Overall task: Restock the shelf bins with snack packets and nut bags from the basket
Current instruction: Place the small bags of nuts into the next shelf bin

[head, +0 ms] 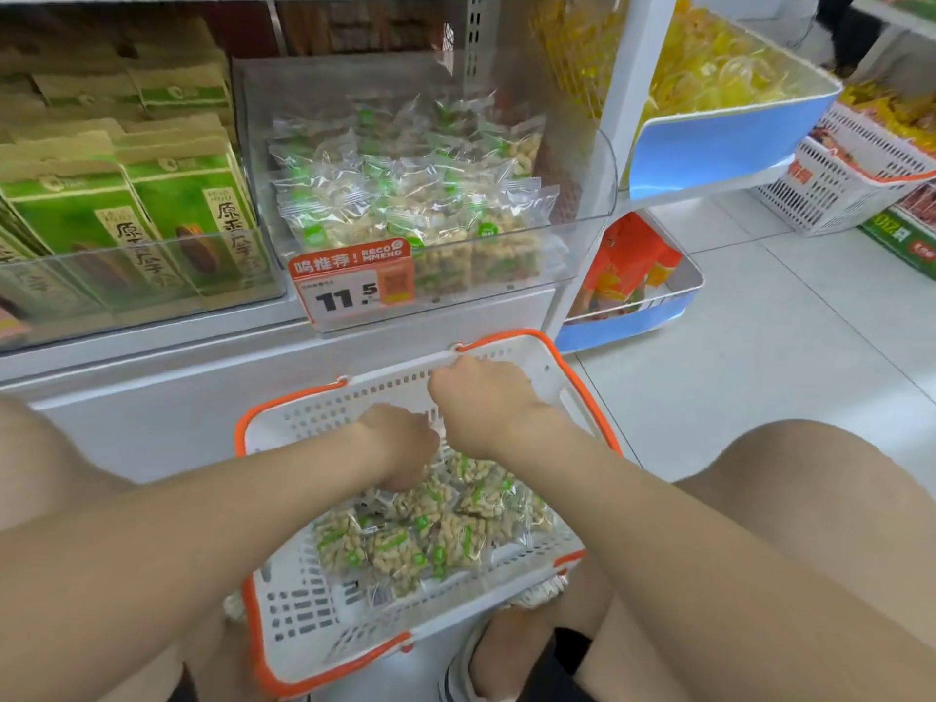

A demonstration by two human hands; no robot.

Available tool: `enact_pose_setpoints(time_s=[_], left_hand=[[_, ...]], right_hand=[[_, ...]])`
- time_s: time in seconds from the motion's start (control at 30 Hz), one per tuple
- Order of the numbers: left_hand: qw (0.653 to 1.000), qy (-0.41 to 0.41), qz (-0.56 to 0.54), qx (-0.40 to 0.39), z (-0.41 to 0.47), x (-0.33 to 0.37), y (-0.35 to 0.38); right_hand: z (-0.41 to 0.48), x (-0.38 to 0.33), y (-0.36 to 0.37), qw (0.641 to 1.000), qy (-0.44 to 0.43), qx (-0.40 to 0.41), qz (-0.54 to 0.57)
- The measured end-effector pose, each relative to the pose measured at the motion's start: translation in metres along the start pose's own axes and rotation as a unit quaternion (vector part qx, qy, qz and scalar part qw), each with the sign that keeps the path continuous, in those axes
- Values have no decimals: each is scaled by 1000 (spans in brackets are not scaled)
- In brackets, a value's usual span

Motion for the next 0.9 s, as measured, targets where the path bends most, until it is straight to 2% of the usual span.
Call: enact_pose_setpoints(time_s=[0.2,0.47,0.6,0.8,0.9], left_hand=[[990,21,72,-115,35,8,103],[988,-15,-4,-152,57,15,139],[988,-23,-72,-133,72,6,147],[990,-20,-134,-26,78,-6,123],[987,-33,-156,-22,78,-10,131]], right_hand=[[34,-13,2,1000,-28,-1,4],[64,-17,-1,999,-44,-16,9],[69,-15,-2,998,-46,-27,16],[68,-9,-9,997,-45,-45,35],[63,-5,-14,997,-43,-46,47]])
Point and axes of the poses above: each hand's wrist, its own z-axis towards the middle knuckle, its own y-axis out of the palm, x = y × z, the point moved 7 cm from there along z, towards the middle knuckle, and after that the axes turned 9 degrees about -y, right-handed, at the moved point
